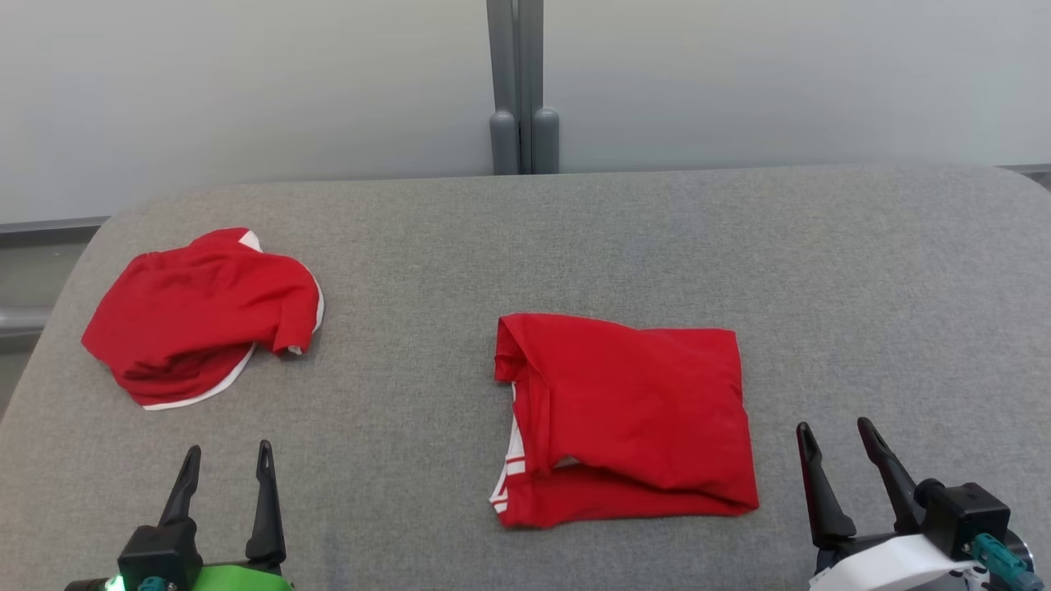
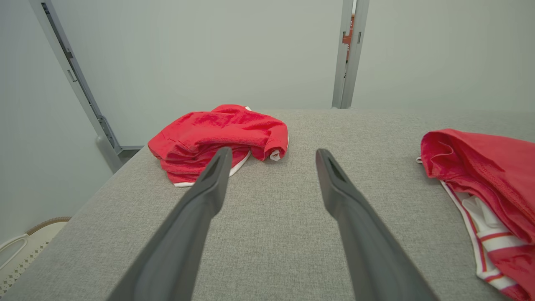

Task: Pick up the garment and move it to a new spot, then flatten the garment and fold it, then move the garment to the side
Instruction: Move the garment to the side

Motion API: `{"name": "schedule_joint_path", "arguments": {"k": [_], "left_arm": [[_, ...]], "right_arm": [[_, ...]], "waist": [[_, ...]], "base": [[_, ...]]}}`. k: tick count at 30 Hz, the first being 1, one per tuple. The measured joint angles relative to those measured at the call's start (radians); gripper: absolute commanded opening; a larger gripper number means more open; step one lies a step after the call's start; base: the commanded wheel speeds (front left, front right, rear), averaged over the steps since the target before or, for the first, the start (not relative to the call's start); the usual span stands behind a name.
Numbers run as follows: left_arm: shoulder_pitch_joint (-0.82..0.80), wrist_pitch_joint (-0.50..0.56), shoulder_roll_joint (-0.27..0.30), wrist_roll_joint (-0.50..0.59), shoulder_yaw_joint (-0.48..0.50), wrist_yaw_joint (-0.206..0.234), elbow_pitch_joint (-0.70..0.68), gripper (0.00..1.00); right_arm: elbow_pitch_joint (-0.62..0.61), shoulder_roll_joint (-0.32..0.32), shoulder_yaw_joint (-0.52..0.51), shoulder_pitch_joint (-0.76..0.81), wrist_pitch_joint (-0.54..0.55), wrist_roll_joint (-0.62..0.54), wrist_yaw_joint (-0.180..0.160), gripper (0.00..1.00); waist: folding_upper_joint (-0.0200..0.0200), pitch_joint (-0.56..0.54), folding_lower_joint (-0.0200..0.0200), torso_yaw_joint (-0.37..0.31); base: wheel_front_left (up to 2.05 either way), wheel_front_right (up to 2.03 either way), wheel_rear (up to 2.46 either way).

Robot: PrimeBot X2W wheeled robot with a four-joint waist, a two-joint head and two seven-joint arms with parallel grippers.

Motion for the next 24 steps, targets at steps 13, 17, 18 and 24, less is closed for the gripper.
{"name": "schedule_joint_path", "arguments": {"k": [13, 17, 18, 24], "left_arm": [[-0.004, 0.0, 0.0, 0.002, 0.0, 0.002, -0.005, 1.0], [-0.026, 0.0, 0.0, 0.002, -0.011, 0.002, -0.005, 1.0], [-0.03, 0.0, -0.001, 0.002, -0.014, 0.001, -0.004, 1.0], [-0.045, 0.0, -0.002, -0.001, -0.025, 0.0, 0.001, 1.0]], "right_arm": [[0.072, -0.042, 0.043, -0.154, 0.034, -0.005, 0.0, 1.0], [0.134, -0.06, 0.064, -0.25, 0.085, -0.004, 0.0, 1.0], [0.152, -0.063, 0.07, -0.271, 0.089, -0.001, 0.0, 1.0], [0.29, -0.077, 0.106, -0.36, 0.131, 0.021, 0.0, 1.0]], "waist": [[0.0, 0.02, 0.0, -0.004], [0.0, 0.04, 0.0, 0.001], [0.0, 0.045, 0.0, 0.003], [0.0, 0.072, 0.0, 0.024]], "base": [[0.0, 0.0, 0.0], [0.0, 0.0, 0.0], [0.0, 0.0, 0.0], [0.0, 0.0, 0.0]]}}
